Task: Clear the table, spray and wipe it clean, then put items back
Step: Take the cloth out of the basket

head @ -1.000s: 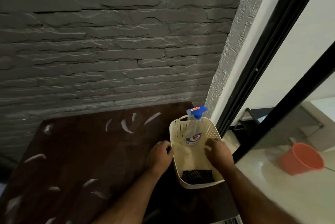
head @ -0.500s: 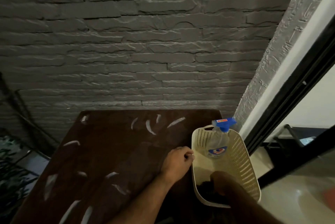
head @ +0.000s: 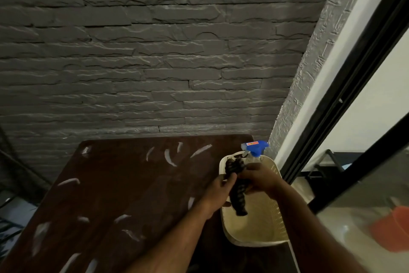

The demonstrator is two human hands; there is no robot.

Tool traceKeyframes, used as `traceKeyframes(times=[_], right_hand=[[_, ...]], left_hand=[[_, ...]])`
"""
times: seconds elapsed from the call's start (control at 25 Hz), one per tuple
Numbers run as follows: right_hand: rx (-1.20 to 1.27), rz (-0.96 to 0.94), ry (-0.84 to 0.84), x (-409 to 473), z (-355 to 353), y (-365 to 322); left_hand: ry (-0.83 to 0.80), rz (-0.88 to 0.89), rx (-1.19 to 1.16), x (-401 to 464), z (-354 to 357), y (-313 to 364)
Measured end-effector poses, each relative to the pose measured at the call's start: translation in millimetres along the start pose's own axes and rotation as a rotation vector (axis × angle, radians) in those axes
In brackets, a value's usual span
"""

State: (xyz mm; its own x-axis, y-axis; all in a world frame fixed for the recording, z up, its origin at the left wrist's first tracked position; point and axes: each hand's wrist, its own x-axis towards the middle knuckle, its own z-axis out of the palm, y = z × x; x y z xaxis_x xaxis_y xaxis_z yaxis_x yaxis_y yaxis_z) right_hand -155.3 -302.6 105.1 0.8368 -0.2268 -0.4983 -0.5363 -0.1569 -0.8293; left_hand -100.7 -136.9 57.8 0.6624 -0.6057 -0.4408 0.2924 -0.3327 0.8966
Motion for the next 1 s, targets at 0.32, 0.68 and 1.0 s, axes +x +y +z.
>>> traceKeyframes(times=[0.32,0.68,1.0], right_hand=[[0.055,-0.096,0.664,-2,-14,16],[-0.208,-0.222,0.491,38,-12,27],[0.192,-0.586,0.629,-3,-10,-120]], left_hand=[[0.127,-0.092,-0.509,2,-11,6],[0.206,0.024,-0.583,-27,-52,17],[0.322,0.039,-0.697,-37,-113,18]])
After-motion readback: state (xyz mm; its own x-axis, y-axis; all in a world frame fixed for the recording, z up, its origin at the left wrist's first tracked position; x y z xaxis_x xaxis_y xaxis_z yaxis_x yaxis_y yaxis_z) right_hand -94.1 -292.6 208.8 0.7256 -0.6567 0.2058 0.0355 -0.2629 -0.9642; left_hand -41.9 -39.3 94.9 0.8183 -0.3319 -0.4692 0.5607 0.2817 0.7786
